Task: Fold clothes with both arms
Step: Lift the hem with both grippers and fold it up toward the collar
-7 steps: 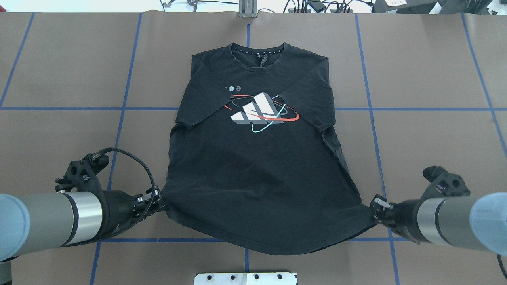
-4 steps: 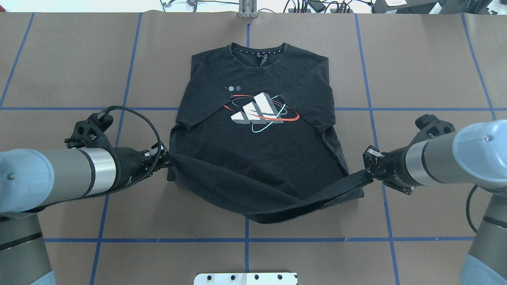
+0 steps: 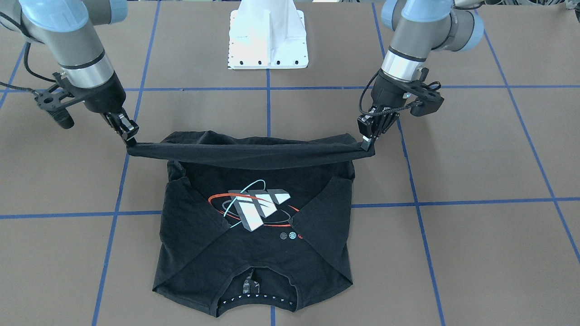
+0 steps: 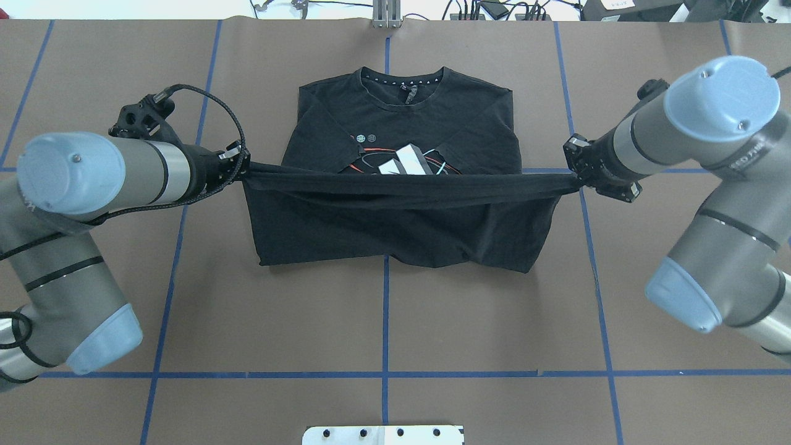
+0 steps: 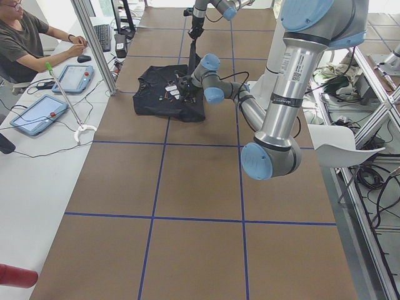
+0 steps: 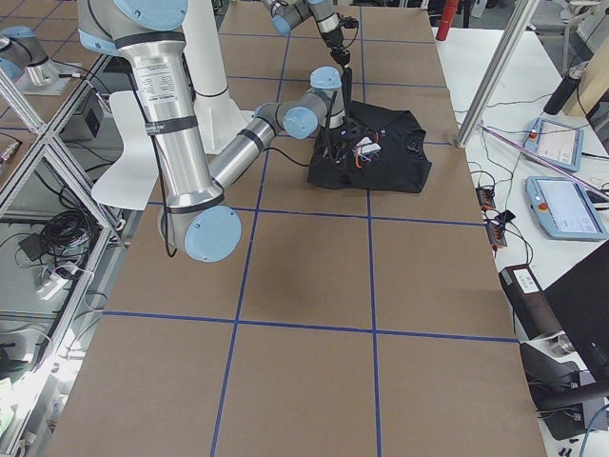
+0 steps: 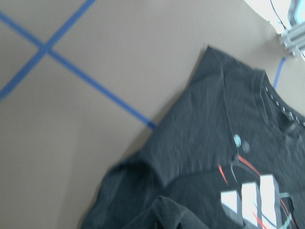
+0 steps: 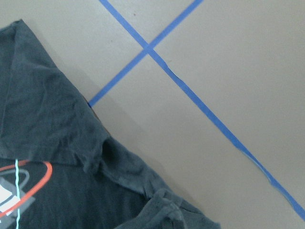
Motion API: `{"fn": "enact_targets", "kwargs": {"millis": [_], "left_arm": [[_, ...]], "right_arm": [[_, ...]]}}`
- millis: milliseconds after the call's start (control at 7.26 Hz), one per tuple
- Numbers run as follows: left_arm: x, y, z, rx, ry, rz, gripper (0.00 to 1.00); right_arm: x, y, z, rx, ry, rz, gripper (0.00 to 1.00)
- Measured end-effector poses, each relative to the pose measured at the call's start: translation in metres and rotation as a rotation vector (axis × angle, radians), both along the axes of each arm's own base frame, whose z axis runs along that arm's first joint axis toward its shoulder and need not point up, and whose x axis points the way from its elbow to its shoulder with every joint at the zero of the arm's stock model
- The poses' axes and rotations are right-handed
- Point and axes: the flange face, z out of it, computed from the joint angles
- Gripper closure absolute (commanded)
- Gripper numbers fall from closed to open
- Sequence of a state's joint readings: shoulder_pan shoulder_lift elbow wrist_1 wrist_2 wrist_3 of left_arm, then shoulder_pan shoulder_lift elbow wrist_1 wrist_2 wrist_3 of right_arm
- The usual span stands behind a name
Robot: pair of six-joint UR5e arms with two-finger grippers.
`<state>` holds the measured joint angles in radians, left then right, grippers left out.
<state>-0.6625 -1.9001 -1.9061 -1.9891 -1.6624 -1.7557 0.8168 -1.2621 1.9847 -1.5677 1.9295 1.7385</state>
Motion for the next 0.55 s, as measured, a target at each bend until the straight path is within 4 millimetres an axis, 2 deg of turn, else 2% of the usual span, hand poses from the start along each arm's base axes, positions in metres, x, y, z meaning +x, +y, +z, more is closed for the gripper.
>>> {"fn": "enact_targets", "kwargs": {"millis": [275,551], "left_arm": [[0.009,-0.037,0.0,-0.003,-0.016,-0.027,1.0],[0.026,-0.08,0.018,0.007,-0.015,-0.056,1.0]], "right_arm": [[0.006,-0.055,0.002,-0.008,0.012,0.004,1.0],[-0.018,-0.114,0.003,-0.002,0.054,-0.018,1.0]]}}
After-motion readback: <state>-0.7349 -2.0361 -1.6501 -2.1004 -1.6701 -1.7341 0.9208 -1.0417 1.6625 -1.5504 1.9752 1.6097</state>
